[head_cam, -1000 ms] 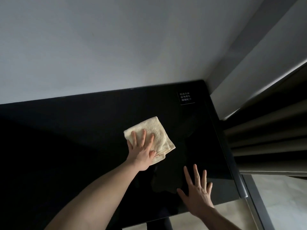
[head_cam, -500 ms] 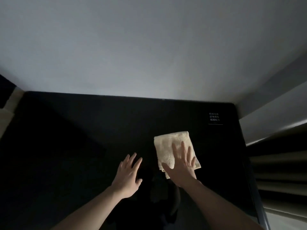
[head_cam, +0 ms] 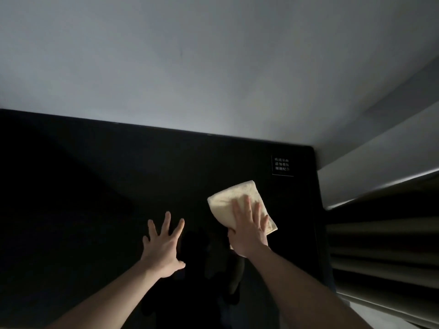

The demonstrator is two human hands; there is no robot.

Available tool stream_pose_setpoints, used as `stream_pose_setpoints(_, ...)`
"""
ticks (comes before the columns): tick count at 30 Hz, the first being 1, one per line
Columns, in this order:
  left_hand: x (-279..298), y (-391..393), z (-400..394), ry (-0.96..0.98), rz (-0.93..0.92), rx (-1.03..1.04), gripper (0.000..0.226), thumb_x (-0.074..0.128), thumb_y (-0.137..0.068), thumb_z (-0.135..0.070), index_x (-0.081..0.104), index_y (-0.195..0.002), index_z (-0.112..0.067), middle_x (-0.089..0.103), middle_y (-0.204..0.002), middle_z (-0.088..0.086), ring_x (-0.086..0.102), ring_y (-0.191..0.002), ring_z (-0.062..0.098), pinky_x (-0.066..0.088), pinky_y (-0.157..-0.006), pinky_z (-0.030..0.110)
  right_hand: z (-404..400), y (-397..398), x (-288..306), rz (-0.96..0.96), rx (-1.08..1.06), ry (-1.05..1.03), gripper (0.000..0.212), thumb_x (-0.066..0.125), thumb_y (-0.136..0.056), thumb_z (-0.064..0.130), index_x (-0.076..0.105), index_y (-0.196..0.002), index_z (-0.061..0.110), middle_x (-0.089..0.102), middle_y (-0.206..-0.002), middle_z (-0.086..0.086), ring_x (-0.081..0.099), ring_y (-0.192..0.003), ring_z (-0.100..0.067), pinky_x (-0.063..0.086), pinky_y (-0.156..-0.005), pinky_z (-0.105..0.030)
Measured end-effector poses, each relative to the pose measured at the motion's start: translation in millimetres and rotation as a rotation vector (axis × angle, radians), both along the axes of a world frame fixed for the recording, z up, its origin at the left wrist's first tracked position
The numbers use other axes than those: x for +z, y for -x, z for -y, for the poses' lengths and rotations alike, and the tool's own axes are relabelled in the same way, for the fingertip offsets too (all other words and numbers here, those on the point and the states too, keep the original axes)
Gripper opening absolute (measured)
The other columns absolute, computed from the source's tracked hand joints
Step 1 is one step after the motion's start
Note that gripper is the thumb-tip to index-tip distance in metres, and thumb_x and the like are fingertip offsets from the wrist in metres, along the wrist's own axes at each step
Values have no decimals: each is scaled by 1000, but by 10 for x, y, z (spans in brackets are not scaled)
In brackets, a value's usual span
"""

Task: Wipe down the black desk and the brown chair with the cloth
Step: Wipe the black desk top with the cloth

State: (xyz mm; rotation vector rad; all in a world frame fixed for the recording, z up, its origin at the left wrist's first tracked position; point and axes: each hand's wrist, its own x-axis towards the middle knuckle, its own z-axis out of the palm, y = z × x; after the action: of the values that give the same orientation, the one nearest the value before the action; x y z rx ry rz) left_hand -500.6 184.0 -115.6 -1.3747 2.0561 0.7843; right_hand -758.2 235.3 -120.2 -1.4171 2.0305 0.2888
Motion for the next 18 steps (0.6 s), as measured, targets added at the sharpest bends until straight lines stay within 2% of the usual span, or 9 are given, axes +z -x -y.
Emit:
stream_pose_setpoints(5,92,608,-84,-46,2,76,127,86,-80,-54,-5,-167,-39,-31,-171,0,-15,-156,53,29,-121,70,-358,862,-72,-26,-4,36,98,51,-99,34,-24,-162,42,-44,-165,3,-39,-153,-33,-12,-126,-63)
stream_pose_setpoints(9,129,827,-321,-51,64,114,139,91,-76,-47,-16,-166,-36,-35,-169,0,-16,-157,51,40,-118,64,-1063,1334,-37,-27,-99,32,102,53,-92,26,-18,-161,50,-36,-169,8,-26,-158,-39,20,-125,-66)
stream_pose_setpoints(11,142,912,-428,-42,99,109,146,93,-74,-46,-22,-164,-34,-39,-167,0,-14,-156,52,47,-114,57,-1392,1457,-8,-19,-160,19,102,54,-90,27,-15,-161,52,-34,-169,9,-21,-158,-41,30,-120,-67)
stream_pose_setpoints(13,151,993,-504,-37,115,122,150,94,-73,-45,-26,-162,-34,-41,-166,0,-13,-156,54,51,-111,53,-1501,1493,23,12,-179,-22,99,56,-91,40,-15,-161,52,-36,-167,10,-25,-156,-43,31,-116,-72)
stream_pose_setpoints(16,156,1045,-541,-23,112,152,151,94,-74,-44,-29,-161,-35,-44,-164,-2,-14,-156,54,48,-113,57,-1280,1481,75,66,-329,-62,103,54,-84,80,-21,-153,63,-45,-161,17,-31,-152,-43,39,-106,-74)
stream_pose_setpoints(18,143,1029,-548,-24,105,174,151,94,-74,-43,-30,-160,-36,-45,-163,-3,-15,-156,54,48,-113,57,-1024,1483,58,61,-341,-84,102,44,-83,91,-26,-152,62,-54,-155,17,-42,-149,-39,32,-107,-78)
